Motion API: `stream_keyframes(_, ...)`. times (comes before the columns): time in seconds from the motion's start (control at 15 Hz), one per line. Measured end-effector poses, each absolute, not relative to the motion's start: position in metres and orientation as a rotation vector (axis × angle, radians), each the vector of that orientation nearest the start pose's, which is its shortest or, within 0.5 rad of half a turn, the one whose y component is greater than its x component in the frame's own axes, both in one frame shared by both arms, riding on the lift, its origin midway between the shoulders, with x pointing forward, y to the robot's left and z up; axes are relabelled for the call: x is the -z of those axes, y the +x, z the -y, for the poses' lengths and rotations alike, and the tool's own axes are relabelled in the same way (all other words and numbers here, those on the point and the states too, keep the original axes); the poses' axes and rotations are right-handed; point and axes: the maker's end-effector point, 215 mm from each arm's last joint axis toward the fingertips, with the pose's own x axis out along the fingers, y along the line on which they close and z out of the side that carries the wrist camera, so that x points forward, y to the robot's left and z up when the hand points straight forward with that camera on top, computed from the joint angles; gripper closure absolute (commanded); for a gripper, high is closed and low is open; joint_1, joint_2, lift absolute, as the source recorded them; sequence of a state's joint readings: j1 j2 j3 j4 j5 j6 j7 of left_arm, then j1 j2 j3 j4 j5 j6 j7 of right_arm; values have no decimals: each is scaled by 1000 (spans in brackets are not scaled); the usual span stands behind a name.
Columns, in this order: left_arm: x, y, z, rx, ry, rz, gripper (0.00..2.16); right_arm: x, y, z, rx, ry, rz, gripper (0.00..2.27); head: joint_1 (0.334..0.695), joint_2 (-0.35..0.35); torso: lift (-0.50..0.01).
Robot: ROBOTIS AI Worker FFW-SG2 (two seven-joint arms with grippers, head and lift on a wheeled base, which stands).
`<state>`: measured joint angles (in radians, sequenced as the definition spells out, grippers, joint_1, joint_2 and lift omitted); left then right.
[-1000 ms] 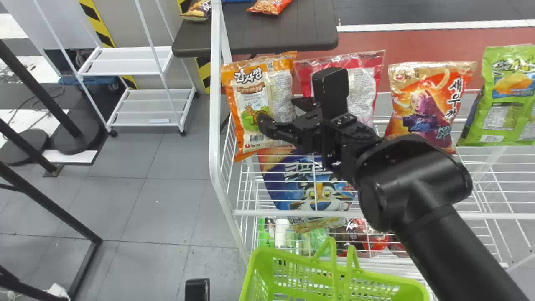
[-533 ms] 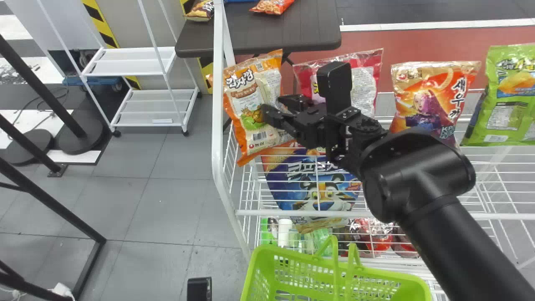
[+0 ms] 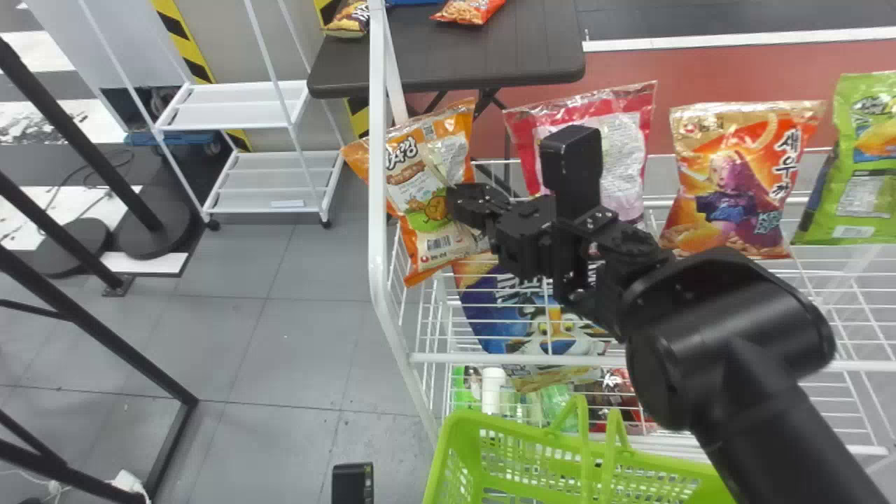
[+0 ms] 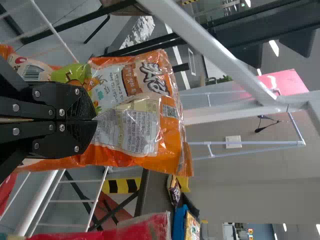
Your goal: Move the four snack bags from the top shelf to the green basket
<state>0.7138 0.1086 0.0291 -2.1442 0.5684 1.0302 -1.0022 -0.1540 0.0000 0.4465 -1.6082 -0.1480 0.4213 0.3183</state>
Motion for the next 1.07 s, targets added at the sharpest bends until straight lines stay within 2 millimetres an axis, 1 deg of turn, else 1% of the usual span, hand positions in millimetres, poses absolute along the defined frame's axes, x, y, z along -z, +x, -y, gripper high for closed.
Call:
stream_keyframes(0.13, 414, 164, -12, 1111, -985, -856, 1426, 350, 514, -94, -785, 70, -262, 2017, 695, 180, 0)
stream_keyframes(0.27, 412, 162, -12, 1115, -986, -854, 1426, 335, 495, -91, -753, 95, -237, 2017, 695, 182, 0)
stream_keyframes(0.33, 411, 161, -11, 1117, -987, -853, 1426, 323, 487, -85, -729, 104, -214, 2017, 695, 178, 0)
stream_keyframes(0.4, 410, 160, -11, 1117, -986, -853, 1426, 315, 477, -76, -712, 98, -198, 2017, 695, 169, 0)
stream_keyframes(0.47, 409, 159, -11, 1116, -985, -852, 1426, 313, 467, -65, -704, 88, -193, 2017, 695, 154, 0)
stream_keyframes(0.53, 408, 159, -10, 1115, -983, -850, 1426, 311, 456, -50, -692, 79, -193, 2017, 695, 136, 0)
stream_keyframes(0.6, 408, 159, -10, 1114, -982, -848, 1426, 310, 446, -32, -674, 71, -195, 2017, 695, 88, 0)
stream_keyframes(0.73, 407, 158, -8, 1113, -980, -848, 1426, 306, 426, 7, -635, 63, -198, 2017, 695, 27, 0)
stream_keyframes(0.8, 407, 158, -6, 1113, -977, -846, 1426, 299, 413, 27, -615, 63, -191, 2017, 695, -6, 0)
stream_keyframes(0.87, 407, 159, -4, 1111, -973, -843, 1426, 292, 403, 44, -599, 65, -183, 2017, 695, -78, 0)
stream_keyframes(1.07, 407, 165, -5, 1094, -957, -823, 1426, 268, 372, 97, -535, 41, -158, 2013, 695, -185, 0)
